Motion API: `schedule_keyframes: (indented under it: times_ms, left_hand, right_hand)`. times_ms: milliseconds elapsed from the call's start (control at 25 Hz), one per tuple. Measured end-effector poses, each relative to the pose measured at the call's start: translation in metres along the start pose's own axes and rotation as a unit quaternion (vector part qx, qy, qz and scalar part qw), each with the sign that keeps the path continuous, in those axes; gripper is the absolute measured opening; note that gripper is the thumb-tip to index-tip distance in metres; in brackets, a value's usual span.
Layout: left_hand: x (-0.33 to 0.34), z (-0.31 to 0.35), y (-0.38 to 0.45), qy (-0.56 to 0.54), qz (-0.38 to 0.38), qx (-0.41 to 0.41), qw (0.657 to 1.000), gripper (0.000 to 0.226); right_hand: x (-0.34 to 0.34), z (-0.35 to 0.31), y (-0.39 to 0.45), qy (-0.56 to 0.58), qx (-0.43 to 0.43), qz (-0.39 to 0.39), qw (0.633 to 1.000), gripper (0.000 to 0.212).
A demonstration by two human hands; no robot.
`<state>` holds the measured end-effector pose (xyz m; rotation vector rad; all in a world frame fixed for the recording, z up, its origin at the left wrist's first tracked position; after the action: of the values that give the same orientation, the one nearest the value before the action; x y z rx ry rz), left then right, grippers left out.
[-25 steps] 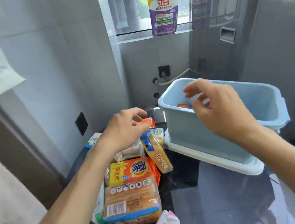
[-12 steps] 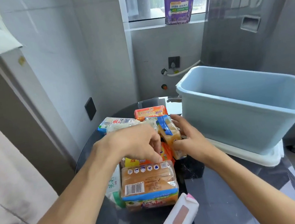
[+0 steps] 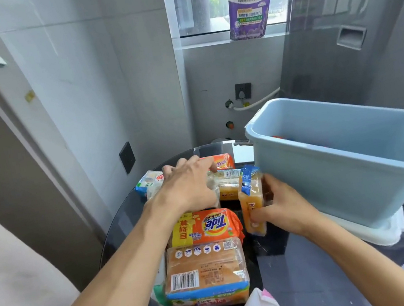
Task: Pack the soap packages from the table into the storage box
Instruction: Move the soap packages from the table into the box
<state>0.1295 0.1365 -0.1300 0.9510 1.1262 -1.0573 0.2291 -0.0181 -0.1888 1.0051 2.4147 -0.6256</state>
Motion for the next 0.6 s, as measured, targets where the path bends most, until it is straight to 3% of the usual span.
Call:
schedule_keyframes:
  times_ms: [160,360,480,600]
  left_hand:
    - [0.009,0.016,0.034,-0.1,-0.037,0.005,0.994,0.061]
    - [0.048,0.024,0.069,0.045,-0.125,-0.002,0.991,0.046]
    - [0.056,0.021,0.075,0.099,-0.071,-0.018,0.992,0.043]
    - [0.055,0.019,0.078,0.088,-0.029,-0.018,0.996,0.049]
  right_hand:
    - [-0.022,-0.003,-0.012,0.06,0.004,0.061,0.996,0.052]
    - [-0.033,-0.015,-0.027,0.104,-0.006,0.077,0.992,0.044]
    - [-0.034,-0.019,-0.028,0.125,-0.005,0.067,0.99,0.045]
    - [-0.036,-0.022,-0.03,0.161,-0.017,0.051,0.986,0.048]
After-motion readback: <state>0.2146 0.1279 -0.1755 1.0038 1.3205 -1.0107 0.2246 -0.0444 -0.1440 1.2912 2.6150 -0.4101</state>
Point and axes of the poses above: each hand's wrist, its own y-axis towards the middle knuckle, its own x-axis out of the palm, z = x × y, the point moved 7 cm from there along y, towards the middle knuckle, and after that the axes turned 14 degrees about x, right-handed, at the moved point
